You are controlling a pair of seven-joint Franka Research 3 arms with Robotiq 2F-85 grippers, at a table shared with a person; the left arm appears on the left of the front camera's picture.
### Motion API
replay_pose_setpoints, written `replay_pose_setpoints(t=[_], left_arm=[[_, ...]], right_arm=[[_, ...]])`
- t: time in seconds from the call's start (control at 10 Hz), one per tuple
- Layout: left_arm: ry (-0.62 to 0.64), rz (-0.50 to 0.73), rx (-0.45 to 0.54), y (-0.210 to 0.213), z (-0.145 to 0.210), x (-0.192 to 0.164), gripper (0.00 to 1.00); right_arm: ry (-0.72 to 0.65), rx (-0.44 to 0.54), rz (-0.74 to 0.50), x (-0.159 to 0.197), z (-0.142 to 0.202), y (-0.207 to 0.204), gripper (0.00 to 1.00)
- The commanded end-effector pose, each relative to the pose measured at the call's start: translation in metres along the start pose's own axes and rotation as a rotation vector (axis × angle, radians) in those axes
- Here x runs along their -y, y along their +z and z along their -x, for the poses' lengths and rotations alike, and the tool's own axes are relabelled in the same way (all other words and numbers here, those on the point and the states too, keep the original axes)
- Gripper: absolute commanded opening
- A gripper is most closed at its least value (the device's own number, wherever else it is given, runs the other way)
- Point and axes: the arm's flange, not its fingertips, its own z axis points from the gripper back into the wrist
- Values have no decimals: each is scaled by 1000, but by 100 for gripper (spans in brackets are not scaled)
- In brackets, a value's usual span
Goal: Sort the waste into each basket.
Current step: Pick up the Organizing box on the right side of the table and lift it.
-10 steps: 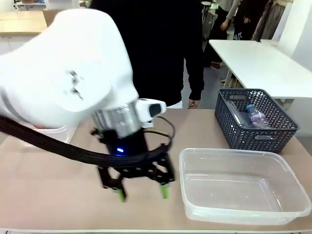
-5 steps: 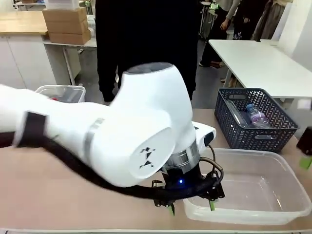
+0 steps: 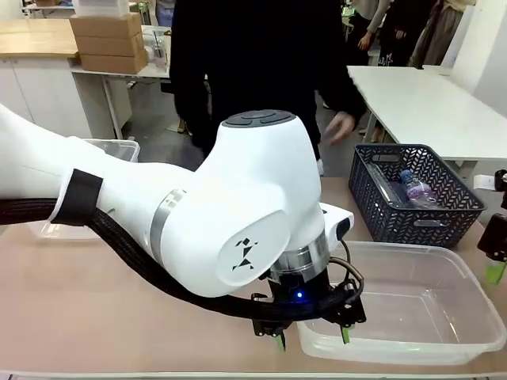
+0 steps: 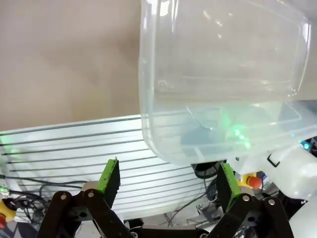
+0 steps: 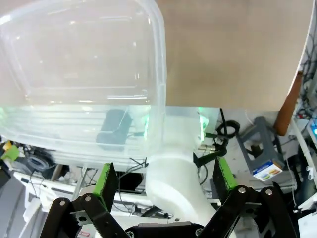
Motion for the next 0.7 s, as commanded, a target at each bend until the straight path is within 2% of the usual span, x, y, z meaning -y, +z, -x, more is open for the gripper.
replay_pose_setpoints(t=[0.0, 0.3, 0.4, 0.6], left_arm=[[19, -3, 0, -1, -8, -4, 100], [-31, -26, 67, -10, -36, 2, 100], [-48, -21, 88, -12, -42, 2, 100], [-50, -33, 99, -10, -50, 3, 100]], right_arm=[[73, -116, -18, -17, -24, -29, 100], [154, -319, -44, -22, -51, -84, 100], [130, -367, -19, -21, -56, -102, 100], [67, -387, -21, -8, -55, -117, 100]])
